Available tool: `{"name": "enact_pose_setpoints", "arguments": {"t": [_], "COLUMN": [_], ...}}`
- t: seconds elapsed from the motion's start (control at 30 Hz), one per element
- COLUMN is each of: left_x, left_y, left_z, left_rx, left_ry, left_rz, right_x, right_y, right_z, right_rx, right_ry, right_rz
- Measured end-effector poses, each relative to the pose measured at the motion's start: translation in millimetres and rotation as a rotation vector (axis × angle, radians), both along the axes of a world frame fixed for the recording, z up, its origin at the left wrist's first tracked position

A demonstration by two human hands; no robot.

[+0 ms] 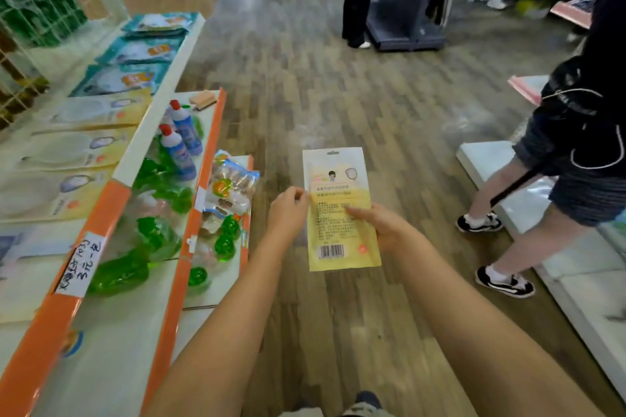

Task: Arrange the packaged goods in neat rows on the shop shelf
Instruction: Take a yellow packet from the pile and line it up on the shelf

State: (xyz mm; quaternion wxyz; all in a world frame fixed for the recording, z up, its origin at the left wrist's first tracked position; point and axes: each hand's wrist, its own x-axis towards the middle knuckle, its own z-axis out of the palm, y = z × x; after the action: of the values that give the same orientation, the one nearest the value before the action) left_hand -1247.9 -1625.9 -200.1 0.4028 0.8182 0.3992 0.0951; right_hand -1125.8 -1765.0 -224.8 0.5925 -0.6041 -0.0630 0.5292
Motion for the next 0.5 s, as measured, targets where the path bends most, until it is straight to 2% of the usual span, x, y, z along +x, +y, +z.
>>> {"name": "enact_pose_setpoints", "arguments": {"t": [0.17,0.3,0.5], "left_x": [9,17,28], "left_y": [-19,-23,-29], "left_z": [0,3,9], "left_rx": [-0.246,-0.599,-0.86], "left_ry": [-0.089,-0.268,-0.358], "left_rz": [0.063,0.172,0.19], "right_x": [2,4,11], "right_y": [-17,-32,-42], "right_z": [-2,6,15], "right_rx": [0.025,0.045,0.018], "right_ry": [0.007,0.011,-0.007], "right_rz": [0.022,0.073,0.132]}}
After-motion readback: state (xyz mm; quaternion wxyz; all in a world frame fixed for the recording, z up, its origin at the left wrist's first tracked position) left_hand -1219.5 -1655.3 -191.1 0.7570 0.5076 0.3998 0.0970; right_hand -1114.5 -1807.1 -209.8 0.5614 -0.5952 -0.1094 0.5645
